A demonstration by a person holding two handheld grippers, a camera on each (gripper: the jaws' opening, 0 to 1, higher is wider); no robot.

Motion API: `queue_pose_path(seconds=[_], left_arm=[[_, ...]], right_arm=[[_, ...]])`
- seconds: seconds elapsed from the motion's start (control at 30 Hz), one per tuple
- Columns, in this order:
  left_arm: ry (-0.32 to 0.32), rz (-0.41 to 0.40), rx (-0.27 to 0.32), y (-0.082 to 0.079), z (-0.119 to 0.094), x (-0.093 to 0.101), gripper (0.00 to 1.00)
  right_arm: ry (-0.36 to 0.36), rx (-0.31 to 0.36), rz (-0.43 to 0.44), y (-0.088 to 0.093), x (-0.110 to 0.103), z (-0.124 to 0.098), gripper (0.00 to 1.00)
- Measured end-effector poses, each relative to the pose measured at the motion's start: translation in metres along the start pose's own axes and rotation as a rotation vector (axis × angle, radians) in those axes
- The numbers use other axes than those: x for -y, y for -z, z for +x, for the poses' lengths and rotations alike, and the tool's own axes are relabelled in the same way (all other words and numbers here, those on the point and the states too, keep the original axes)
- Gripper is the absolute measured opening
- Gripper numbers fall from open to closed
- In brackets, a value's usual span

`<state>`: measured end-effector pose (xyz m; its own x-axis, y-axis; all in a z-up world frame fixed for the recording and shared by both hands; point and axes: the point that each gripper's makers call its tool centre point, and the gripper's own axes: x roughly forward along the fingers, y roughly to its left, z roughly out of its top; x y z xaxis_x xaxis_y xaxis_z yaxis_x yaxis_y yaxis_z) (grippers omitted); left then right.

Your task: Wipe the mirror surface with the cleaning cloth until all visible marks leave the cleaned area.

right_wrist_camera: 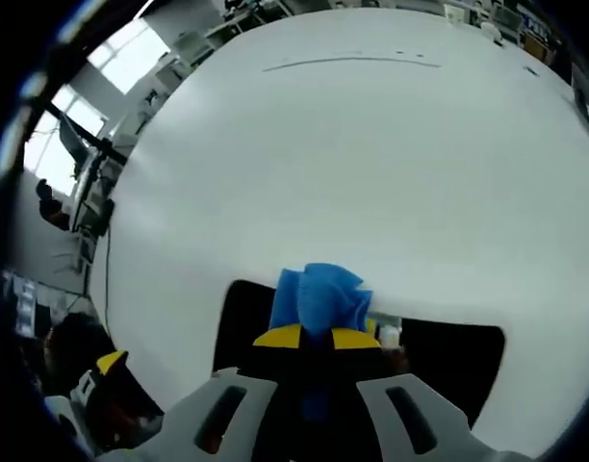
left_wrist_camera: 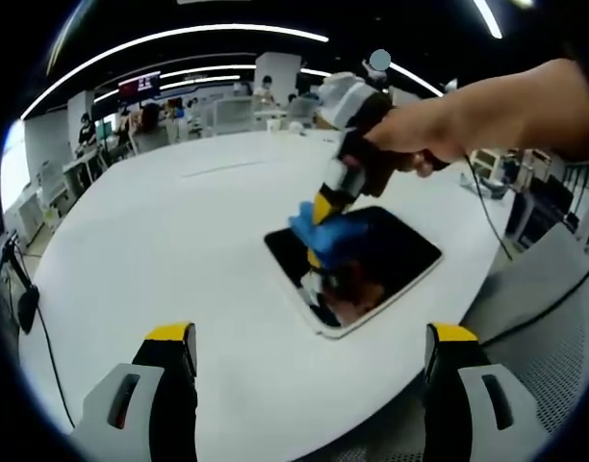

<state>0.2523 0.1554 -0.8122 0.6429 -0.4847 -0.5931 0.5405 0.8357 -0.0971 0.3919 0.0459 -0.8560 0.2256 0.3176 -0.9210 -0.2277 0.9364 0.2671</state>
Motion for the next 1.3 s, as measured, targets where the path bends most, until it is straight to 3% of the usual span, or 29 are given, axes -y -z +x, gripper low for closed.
queue_pose_path(seconds=[0.63, 1.3], left_arm=[[0.014, -0.001, -0.015, 0.003, 0.001, 0.003, 0.99], [0.018, -0.002, -0.01, 0.003, 0.003, 0.003, 0.99]], right_arm=[[-0.039, -0.009, -0.05, -0.009, -0.043, 0.015, 0.04], [-0.068, 0.009, -0.02, -0.016, -0.048, 0.021, 0.03]])
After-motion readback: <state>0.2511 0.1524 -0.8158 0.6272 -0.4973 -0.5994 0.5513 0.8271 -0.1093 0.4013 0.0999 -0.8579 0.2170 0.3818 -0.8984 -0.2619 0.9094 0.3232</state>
